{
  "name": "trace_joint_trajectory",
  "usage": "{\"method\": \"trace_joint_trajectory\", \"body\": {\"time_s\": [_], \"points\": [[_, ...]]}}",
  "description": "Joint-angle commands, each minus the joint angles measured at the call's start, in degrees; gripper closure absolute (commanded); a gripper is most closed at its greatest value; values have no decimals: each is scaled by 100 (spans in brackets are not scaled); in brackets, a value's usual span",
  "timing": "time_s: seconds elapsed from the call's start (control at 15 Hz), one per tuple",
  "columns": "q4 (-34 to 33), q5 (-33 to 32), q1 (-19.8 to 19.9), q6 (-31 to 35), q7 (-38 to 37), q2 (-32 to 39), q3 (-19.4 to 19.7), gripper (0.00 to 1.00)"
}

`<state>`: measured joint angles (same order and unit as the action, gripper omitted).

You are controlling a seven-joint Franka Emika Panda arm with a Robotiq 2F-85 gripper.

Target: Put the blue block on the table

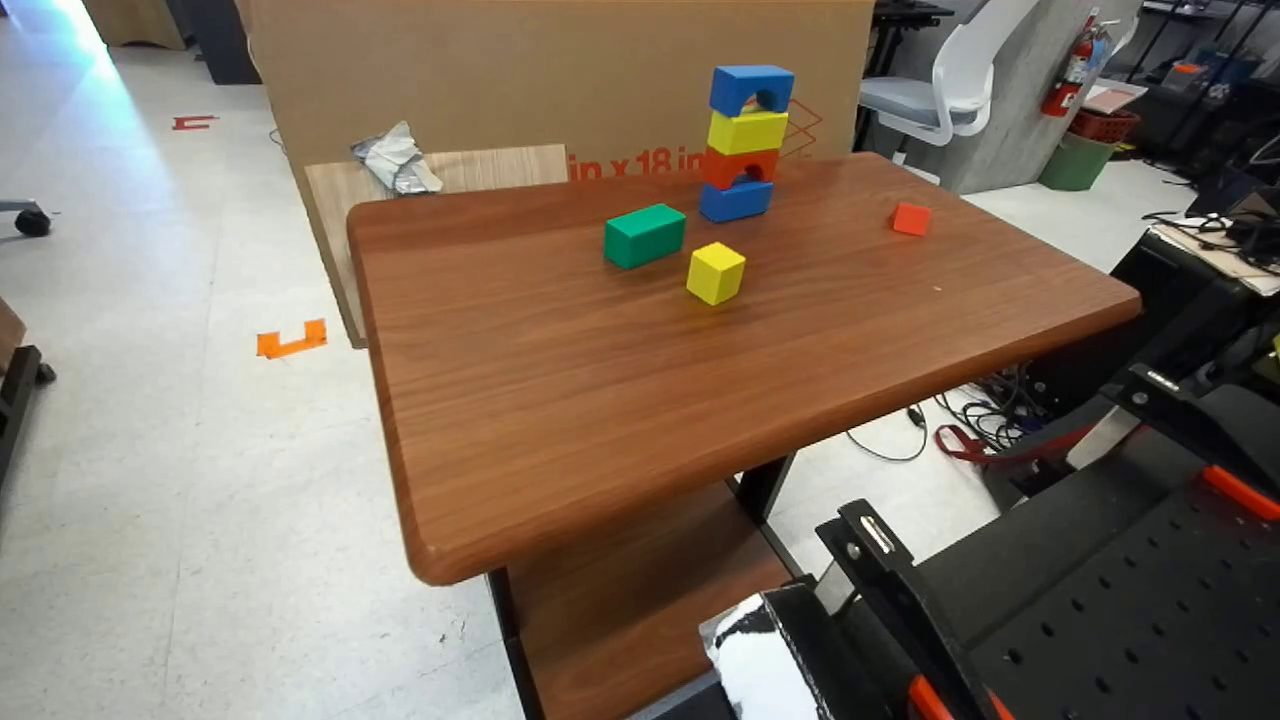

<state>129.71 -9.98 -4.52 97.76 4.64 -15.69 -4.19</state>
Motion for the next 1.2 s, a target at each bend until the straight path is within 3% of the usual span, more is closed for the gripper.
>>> {"method": "trace_joint_trajectory", "body": {"time_s": [0.0, 0.27, 0.67, 1.13], "points": [[-375, 41, 138, 761, 117, 805, 198, 0], [-503, 94, 240, 2015, -100, 1428, 266, 0], [-723, 274, 348, 3209, -62, 2157, 325, 0], [-1041, 705, 430, 3675, 102, 2789, 328, 0]]}}
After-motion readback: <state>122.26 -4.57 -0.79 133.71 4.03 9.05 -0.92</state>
